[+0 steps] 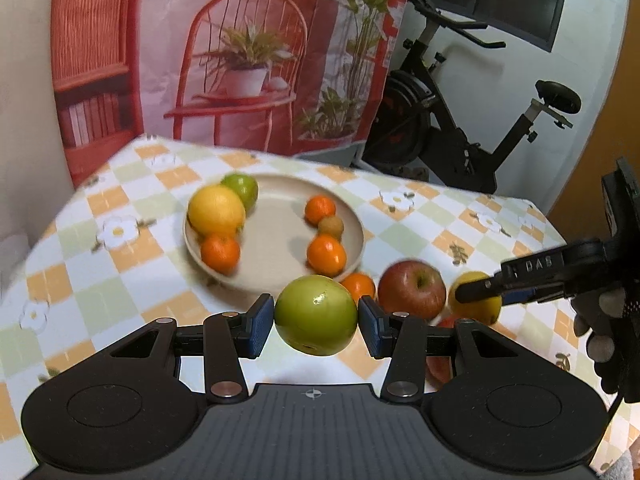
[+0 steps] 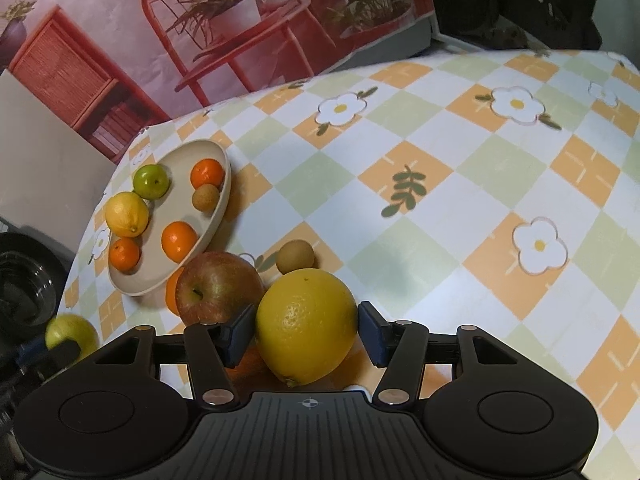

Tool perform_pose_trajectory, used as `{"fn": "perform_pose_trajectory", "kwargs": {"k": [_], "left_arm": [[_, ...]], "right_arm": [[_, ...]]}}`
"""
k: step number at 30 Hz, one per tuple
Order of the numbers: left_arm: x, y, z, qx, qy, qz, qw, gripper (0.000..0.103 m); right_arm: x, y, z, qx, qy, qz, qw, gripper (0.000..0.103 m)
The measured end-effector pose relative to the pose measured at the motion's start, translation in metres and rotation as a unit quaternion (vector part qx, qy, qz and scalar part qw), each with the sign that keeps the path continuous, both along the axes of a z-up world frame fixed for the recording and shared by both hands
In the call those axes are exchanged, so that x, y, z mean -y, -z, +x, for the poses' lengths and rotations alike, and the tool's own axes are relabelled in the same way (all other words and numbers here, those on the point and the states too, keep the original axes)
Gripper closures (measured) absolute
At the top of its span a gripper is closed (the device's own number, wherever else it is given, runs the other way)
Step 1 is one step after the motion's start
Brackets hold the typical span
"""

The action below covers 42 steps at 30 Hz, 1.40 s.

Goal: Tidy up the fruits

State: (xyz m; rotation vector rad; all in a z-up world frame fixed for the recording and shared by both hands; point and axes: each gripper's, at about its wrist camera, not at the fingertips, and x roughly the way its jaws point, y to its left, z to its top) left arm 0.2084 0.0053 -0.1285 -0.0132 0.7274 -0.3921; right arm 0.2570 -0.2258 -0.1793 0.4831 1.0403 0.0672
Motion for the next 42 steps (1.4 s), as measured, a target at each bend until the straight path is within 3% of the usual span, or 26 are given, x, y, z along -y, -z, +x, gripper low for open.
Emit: {"fn": "perform_pose_trajectory", "kwargs": {"k": [8, 17, 22, 31, 42], "left_arm": [[0.005, -0.031, 0.022, 0.038, 0.005, 0.027, 0.9989, 0.054], [0.005, -0.053, 0.047, 0.068, 0.003, 0.048, 0.9965, 0.054], [0.002, -0.036, 0.06, 0.04, 0.005, 0.036, 0.9985, 0.054], [0.003, 0.011, 0.095, -0.022, 0.008, 0.04, 0.9989, 0.054], [0.004, 0.029, 0.126, -0.05, 0.015, 0.043, 0.9977, 0.054]], "right_arm": [[-0.001, -0.029, 0.011, 0.037, -0.016, -0.033, 0.999, 0.051], [-0.011, -0.069, 0.04, 0.102, -0.051, -0.036, 0.993, 0.051], [-0.038, -0.076, 0.066, 0.129, -0.112, -0.077, 0.982, 0.051], [-0.074, -0.048, 0.12, 0.105, -0.177, -0.065, 0.976, 0.051], [-0.1, -0.028, 0.182, 0.092, -0.221, -0.045, 0.97, 0.051]]}}
